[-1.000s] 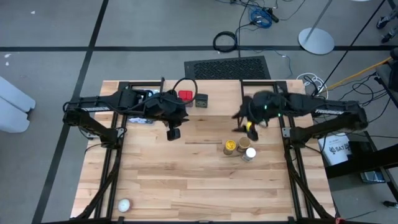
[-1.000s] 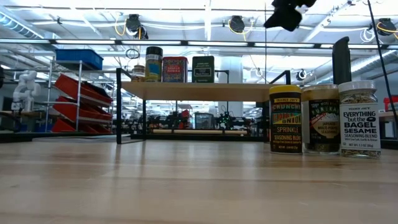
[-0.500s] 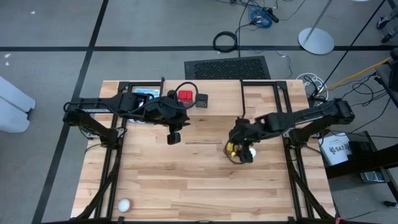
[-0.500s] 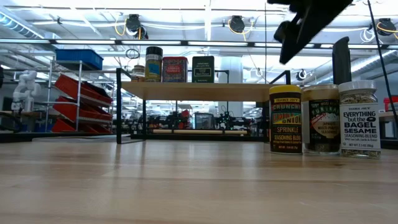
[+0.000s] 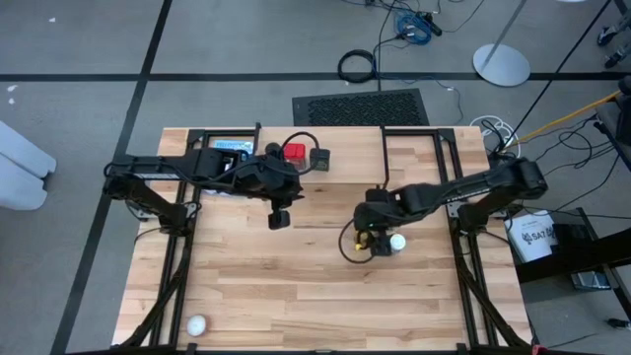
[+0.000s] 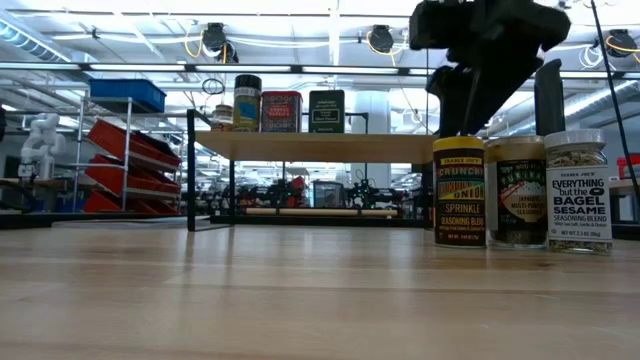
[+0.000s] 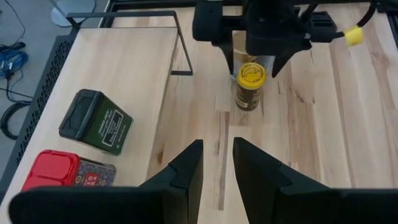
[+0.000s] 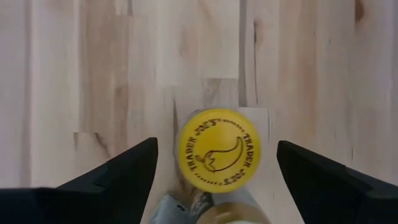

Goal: Shelf spices
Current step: Put the yellow seasoning bottle on the shelf

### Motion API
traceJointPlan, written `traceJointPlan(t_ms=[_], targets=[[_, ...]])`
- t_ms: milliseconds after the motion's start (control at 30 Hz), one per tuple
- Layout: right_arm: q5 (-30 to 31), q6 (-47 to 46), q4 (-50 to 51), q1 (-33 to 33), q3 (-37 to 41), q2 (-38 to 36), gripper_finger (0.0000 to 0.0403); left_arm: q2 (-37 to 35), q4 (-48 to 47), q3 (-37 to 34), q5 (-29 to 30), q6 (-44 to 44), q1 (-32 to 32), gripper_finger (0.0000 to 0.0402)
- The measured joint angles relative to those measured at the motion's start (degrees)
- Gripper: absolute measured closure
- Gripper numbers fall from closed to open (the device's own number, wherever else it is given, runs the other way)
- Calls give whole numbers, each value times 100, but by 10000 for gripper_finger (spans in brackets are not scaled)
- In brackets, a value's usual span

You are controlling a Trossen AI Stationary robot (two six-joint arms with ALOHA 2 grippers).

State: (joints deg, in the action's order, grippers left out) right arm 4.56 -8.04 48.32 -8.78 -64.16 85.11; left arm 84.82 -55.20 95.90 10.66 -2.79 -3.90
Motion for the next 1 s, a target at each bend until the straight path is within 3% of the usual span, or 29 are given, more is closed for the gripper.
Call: traceJointPlan(t_ms=[567,1000], targets=[[-315,127,-61,134,7,358,91,137,22,0,4,9,0,304],[-372,161,-138,208,7,719,190,137,22,0,6,9,0,304]])
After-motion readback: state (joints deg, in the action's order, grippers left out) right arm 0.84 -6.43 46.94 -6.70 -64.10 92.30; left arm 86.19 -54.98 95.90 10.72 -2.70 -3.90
